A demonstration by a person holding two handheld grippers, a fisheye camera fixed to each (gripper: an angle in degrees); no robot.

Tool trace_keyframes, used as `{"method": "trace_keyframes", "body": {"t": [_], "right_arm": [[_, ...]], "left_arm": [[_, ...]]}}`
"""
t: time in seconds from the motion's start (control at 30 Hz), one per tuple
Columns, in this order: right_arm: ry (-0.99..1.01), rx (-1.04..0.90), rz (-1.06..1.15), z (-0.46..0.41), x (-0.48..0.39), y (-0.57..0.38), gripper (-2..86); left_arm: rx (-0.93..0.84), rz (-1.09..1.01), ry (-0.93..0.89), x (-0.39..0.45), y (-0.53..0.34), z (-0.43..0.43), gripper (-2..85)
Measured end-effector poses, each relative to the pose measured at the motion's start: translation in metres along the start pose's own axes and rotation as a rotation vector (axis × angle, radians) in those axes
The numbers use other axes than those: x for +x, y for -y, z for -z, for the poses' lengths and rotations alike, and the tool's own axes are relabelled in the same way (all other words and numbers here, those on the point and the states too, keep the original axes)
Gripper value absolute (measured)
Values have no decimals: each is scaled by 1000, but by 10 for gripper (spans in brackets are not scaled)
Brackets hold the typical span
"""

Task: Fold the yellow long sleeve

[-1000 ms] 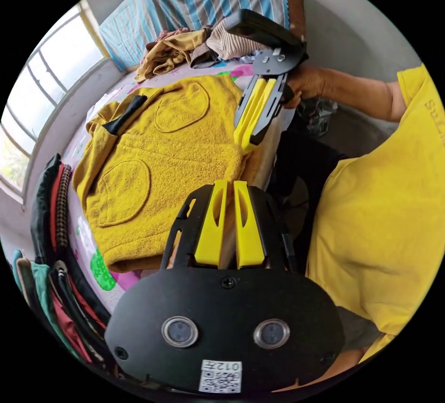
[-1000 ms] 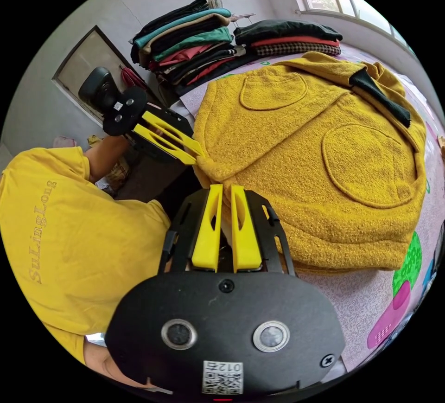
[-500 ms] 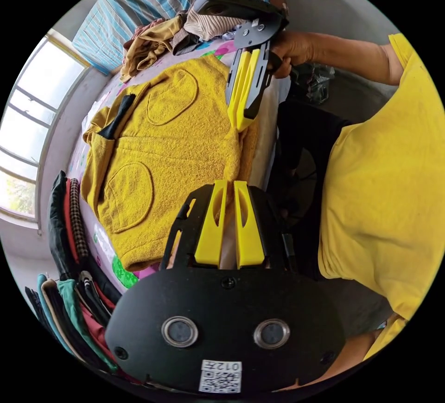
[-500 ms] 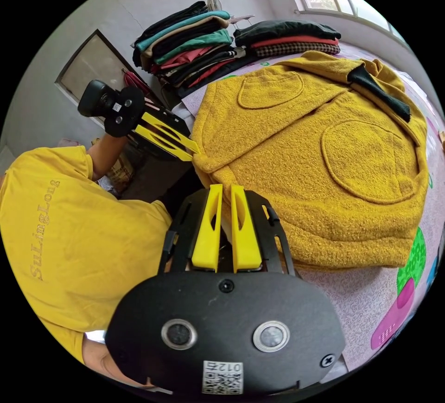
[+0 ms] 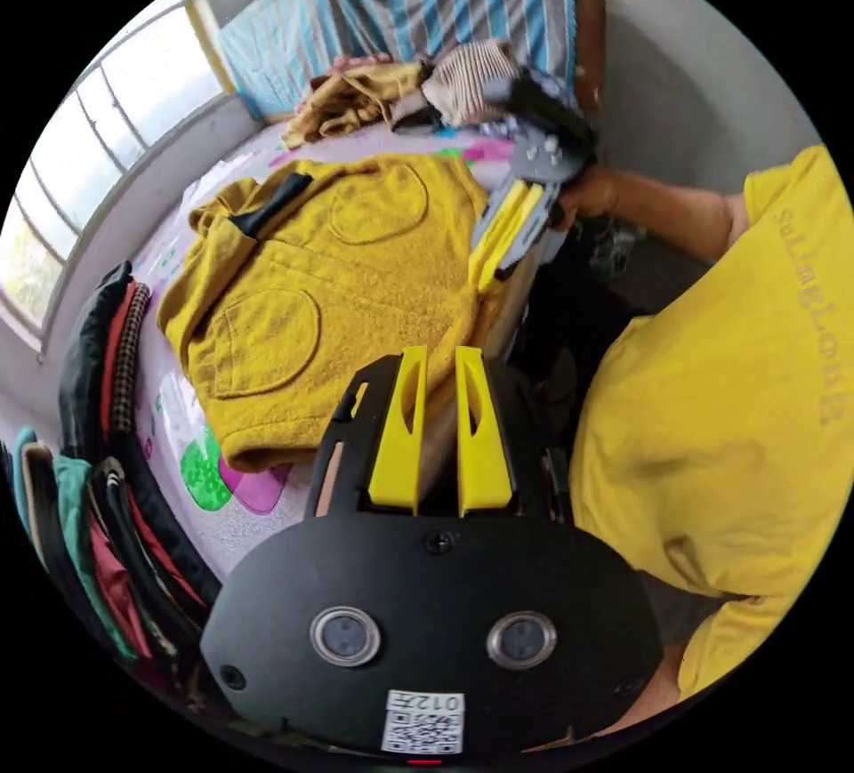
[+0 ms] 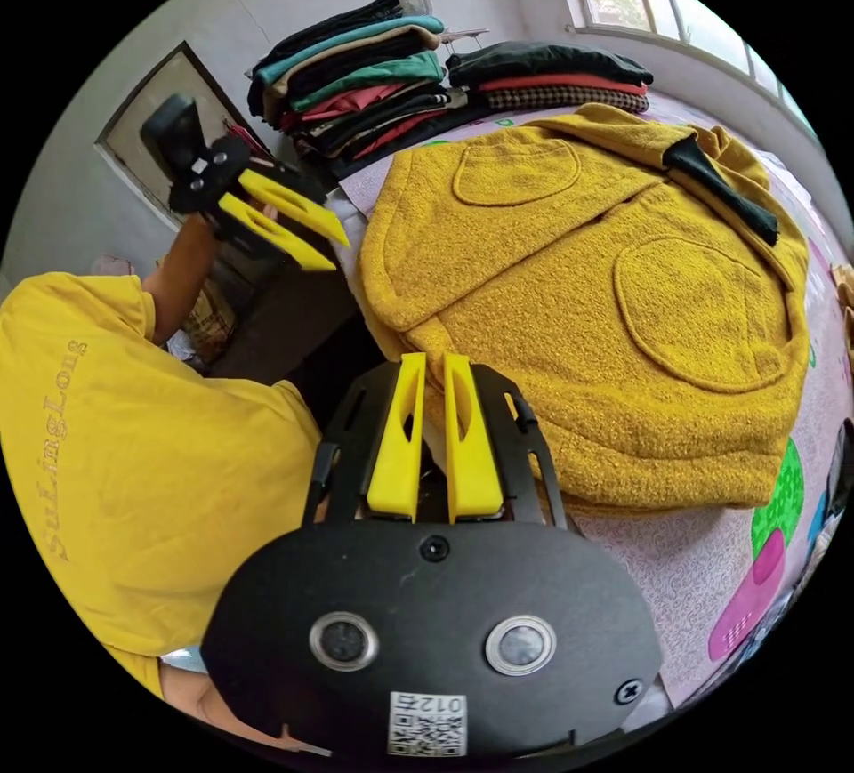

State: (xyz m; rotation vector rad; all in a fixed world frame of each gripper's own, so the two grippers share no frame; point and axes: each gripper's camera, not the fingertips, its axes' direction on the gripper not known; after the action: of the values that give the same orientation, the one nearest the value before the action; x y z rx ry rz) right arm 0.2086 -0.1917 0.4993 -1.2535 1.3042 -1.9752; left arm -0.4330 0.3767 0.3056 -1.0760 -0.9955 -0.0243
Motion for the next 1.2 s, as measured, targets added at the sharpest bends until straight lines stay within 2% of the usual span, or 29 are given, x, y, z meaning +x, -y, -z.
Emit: {"method": "trace_keyframes", "body": {"t": [0.03, 0.1, 0.23, 0.27, 0.33, 0.4, 0.47, 0.57, 0.67, 0.73, 0.8, 0.87, 0.93, 0.97, 1.07, 1.13, 1.2], "right_arm": [[-20, -7, 10, -1, -2, 2, 20], [-54, -24, 29, -2, -6, 6, 18], [-115, -62, 30, -4, -10, 14, 15], [-116, -59, 20, -4, -9, 15, 15], [-89, -22, -37, -1, 0, 12, 14], [-38, 26, -95, 2, 11, 7, 14], [16, 35, -115, 8, 22, 4, 14], [90, -55, -69, 34, 33, 15, 13], [39, 117, -34, 82, 55, 45, 12], [-50, 308, -131, 107, 100, 79, 12], [-30, 432, -244, 110, 148, 102, 12], [78, 489, -349, 99, 199, 121, 11], [122, 496, -484, 76, 255, 140, 10], [114, 496, -518, 70, 266, 143, 10], [-14, 434, -612, 44, 302, 154, 9], [-96, 341, -643, 24, 318, 157, 8], [-117, 285, -649, 12, 327, 156, 7]], "left_arm": [[103, 53, -15, -10, 5, 13, 11], [187, 105, -21, -21, 20, 15, 7], [43, 106, 73, -35, 71, -45, 3], [19, 118, 53, -38, 76, -56, 3], [-63, 177, -111, -55, 88, -95, 2], [-150, 227, -172, -61, 86, -123, 1], [-77, 247, -133, -57, 79, -125, 0], [-30, 230, -53, -52, 75, -120, -1], [-13, 221, -10, -52, 79, -119, -1], [-49, 181, -35, -57, 90, -111, 0], [-29, 196, -95, -73, 99, -94, 1], [113, 262, -98, -105, 105, -65, 2], [239, 475, 42, -168, 121, -40, 8], [246, 520, 89, -184, 128, -40, 11], [41, 549, 217, -253, 181, -79, 32], [-134, 511, 171, -287, 217, -130, 62], [-165, 498, 129, -301, 231, -154, 83]]}}
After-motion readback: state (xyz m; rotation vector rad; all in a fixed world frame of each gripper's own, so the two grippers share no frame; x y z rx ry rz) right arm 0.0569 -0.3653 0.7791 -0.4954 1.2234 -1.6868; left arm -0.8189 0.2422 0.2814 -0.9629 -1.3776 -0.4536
